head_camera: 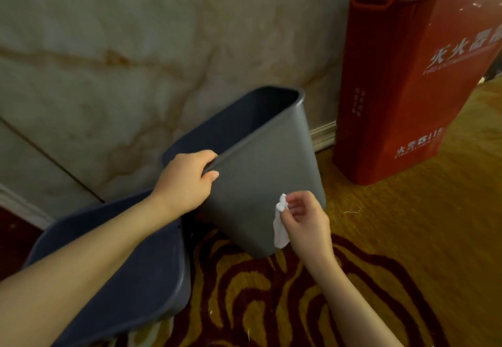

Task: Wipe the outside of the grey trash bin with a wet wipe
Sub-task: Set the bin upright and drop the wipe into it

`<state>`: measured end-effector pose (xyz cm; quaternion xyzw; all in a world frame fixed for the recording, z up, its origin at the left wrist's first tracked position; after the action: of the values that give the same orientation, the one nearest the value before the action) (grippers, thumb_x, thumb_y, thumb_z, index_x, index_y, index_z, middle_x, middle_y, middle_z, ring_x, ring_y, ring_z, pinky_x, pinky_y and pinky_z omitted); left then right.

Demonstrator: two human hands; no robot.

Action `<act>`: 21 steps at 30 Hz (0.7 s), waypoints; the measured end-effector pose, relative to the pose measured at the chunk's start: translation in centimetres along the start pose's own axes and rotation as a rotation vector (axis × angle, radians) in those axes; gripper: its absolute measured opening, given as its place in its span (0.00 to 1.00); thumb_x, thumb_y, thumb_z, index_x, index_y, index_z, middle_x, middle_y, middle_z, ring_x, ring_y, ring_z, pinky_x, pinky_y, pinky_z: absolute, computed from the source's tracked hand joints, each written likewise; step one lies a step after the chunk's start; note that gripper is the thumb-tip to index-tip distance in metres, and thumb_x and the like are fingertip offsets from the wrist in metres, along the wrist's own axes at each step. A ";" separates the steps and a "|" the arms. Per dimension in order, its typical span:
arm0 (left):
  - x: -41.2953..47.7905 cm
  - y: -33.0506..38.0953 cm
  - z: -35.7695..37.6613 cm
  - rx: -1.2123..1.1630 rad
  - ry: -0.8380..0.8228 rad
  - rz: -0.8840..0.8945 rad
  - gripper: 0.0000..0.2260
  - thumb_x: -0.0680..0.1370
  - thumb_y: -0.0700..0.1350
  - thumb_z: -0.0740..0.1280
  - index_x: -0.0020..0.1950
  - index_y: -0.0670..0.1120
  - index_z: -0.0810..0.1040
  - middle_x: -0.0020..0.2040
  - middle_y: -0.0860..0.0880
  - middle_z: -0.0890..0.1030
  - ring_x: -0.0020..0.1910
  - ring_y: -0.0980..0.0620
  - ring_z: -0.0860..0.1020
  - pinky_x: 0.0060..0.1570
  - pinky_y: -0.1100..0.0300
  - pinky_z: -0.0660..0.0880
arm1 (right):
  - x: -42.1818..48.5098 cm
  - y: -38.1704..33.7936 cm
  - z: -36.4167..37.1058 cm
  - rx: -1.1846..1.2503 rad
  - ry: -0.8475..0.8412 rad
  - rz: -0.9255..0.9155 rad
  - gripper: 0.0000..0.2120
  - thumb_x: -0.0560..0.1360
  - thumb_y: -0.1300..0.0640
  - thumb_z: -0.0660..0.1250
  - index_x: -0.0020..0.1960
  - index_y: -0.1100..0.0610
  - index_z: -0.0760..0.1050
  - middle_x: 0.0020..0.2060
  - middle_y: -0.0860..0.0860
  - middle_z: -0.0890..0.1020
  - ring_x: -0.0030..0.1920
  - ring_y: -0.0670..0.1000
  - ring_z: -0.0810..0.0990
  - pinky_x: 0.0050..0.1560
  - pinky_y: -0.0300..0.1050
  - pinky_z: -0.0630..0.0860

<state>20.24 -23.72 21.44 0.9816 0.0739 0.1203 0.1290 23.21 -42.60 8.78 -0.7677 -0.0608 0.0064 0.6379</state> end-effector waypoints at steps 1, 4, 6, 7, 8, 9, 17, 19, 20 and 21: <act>-0.4 0.1 0.0 0.003 -0.008 0.003 0.02 0.75 0.43 0.64 0.45 0.46 0.76 0.37 0.52 0.78 0.38 0.49 0.77 0.37 0.57 0.68 | -0.2 -1.3 -0.7 0.009 -0.018 -0.037 0.08 0.72 0.61 0.69 0.45 0.50 0.73 0.40 0.47 0.78 0.39 0.42 0.78 0.34 0.31 0.75; -1.8 0.4 0.1 0.006 -0.010 0.035 0.04 0.76 0.44 0.63 0.48 0.48 0.76 0.37 0.54 0.77 0.38 0.52 0.76 0.35 0.59 0.67 | -0.6 -5.5 -2.9 0.018 -0.074 -0.152 0.08 0.72 0.61 0.68 0.46 0.49 0.73 0.39 0.45 0.78 0.38 0.39 0.77 0.36 0.29 0.75; -2.6 0.6 0.1 0.041 0.000 0.068 0.04 0.77 0.45 0.61 0.49 0.49 0.76 0.36 0.57 0.74 0.37 0.53 0.75 0.33 0.61 0.65 | -0.6 -8.6 -4.2 0.013 -0.101 -0.230 0.08 0.72 0.61 0.68 0.48 0.50 0.74 0.40 0.45 0.79 0.40 0.39 0.78 0.39 0.28 0.75; -3.0 0.6 0.1 0.064 -0.003 0.084 0.04 0.77 0.45 0.61 0.48 0.49 0.75 0.36 0.57 0.74 0.37 0.53 0.75 0.33 0.60 0.66 | -0.5 -10.1 -4.7 0.012 -0.112 -0.270 0.08 0.72 0.60 0.67 0.49 0.51 0.74 0.40 0.45 0.79 0.41 0.39 0.78 0.39 0.29 0.75; -3.5 0.7 0.2 0.089 -0.012 0.098 0.05 0.77 0.45 0.60 0.48 0.49 0.75 0.36 0.56 0.75 0.37 0.52 0.77 0.34 0.59 0.68 | -0.3 -11.7 -5.2 0.010 -0.118 -0.311 0.07 0.72 0.59 0.67 0.49 0.51 0.75 0.40 0.45 0.79 0.41 0.40 0.79 0.40 0.29 0.76; -3.9 0.7 0.4 0.112 -0.025 0.111 0.06 0.78 0.45 0.59 0.48 0.50 0.74 0.38 0.55 0.77 0.38 0.51 0.78 0.36 0.58 0.70 | 0.1 -13.1 -5.5 0.006 -0.120 -0.351 0.07 0.72 0.59 0.67 0.49 0.51 0.75 0.40 0.44 0.79 0.41 0.40 0.79 0.40 0.29 0.76; -4.2 -0.2 1.7 0.112 -0.180 0.049 0.08 0.79 0.44 0.54 0.51 0.50 0.72 0.41 0.53 0.76 0.43 0.50 0.78 0.41 0.55 0.73 | 6.6 -15.1 2.6 -0.448 -0.385 -0.419 0.03 0.75 0.53 0.66 0.47 0.52 0.74 0.38 0.41 0.77 0.40 0.41 0.77 0.35 0.28 0.71; -4.1 -0.1 1.8 0.090 -0.191 0.020 0.09 0.78 0.41 0.55 0.51 0.49 0.73 0.42 0.52 0.77 0.42 0.50 0.78 0.40 0.55 0.74 | 7.9 -13.9 5.7 -0.586 -0.523 -0.360 0.04 0.75 0.55 0.66 0.49 0.54 0.74 0.39 0.43 0.76 0.43 0.45 0.78 0.38 0.30 0.71; -4.1 -0.1 1.8 0.074 -0.210 -0.004 0.09 0.78 0.40 0.55 0.51 0.49 0.73 0.43 0.51 0.79 0.42 0.49 0.78 0.40 0.54 0.75 | 8.5 -13.5 6.8 -0.638 -0.568 -0.322 0.05 0.75 0.56 0.65 0.50 0.55 0.74 0.40 0.45 0.76 0.45 0.47 0.78 0.39 0.34 0.73; -4.2 -0.1 1.7 0.054 -0.232 -0.028 0.10 0.77 0.40 0.56 0.53 0.48 0.74 0.44 0.50 0.79 0.42 0.49 0.79 0.41 0.53 0.76 | 9.0 -13.2 7.7 -0.679 -0.604 -0.282 0.06 0.75 0.57 0.65 0.51 0.56 0.74 0.42 0.47 0.77 0.46 0.49 0.78 0.41 0.39 0.75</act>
<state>16.64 -24.75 18.88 0.9909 0.0754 0.0018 0.1117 30.37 -31.77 20.84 -0.8809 -0.3456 0.1224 0.2993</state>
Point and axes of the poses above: each hand's wrist, its own x-axis towards the middle knuckle, its own z-axis out of the palm, y = z × x, the point moved 6 cm from there along x, towards the middle knuckle
